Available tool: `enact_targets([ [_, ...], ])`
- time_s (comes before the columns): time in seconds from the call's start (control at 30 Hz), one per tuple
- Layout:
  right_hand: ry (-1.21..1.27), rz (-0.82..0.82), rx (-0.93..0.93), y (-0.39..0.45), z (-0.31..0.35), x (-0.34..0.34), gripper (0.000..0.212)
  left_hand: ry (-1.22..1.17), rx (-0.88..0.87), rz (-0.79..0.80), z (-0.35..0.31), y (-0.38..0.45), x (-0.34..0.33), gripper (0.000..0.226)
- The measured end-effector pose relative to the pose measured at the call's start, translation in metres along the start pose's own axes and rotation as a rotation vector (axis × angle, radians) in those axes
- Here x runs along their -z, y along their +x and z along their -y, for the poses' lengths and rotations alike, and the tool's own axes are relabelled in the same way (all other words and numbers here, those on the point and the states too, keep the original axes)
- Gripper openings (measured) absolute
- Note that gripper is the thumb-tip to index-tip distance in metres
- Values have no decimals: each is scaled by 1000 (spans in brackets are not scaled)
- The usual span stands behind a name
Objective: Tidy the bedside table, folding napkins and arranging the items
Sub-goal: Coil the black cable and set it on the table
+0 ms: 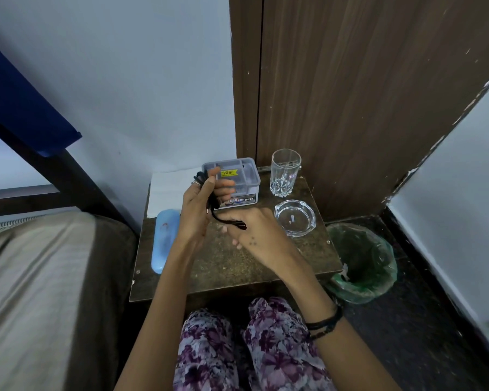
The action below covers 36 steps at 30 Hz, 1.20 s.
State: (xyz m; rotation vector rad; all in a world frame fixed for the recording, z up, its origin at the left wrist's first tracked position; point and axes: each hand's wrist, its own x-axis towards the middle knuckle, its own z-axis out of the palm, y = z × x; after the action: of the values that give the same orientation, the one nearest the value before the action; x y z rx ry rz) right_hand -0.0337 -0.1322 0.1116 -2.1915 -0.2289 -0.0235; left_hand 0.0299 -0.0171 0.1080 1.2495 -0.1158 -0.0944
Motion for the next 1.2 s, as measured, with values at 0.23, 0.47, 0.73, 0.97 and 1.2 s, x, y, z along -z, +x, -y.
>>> enact_targets([
  [0.23, 28, -61, 0, 3, 9, 15, 14, 410, 62, 82, 7, -3, 6, 21],
  [0.47, 192, -30, 11, 7, 2, 29, 11, 427, 147, 186, 10, -10, 9, 50],
  [0.73, 188, -133, 39, 13, -9, 37, 10, 430, 255, 259, 5, -11, 1, 24],
  [0.97, 421, -203, 44, 19, -23, 38, 6, 290, 250, 436, 6, -26, -2, 57],
  [1.2, 612, -242, -16, 16, -37, 18, 6, 171, 333, 549, 24, -21, 5, 29],
])
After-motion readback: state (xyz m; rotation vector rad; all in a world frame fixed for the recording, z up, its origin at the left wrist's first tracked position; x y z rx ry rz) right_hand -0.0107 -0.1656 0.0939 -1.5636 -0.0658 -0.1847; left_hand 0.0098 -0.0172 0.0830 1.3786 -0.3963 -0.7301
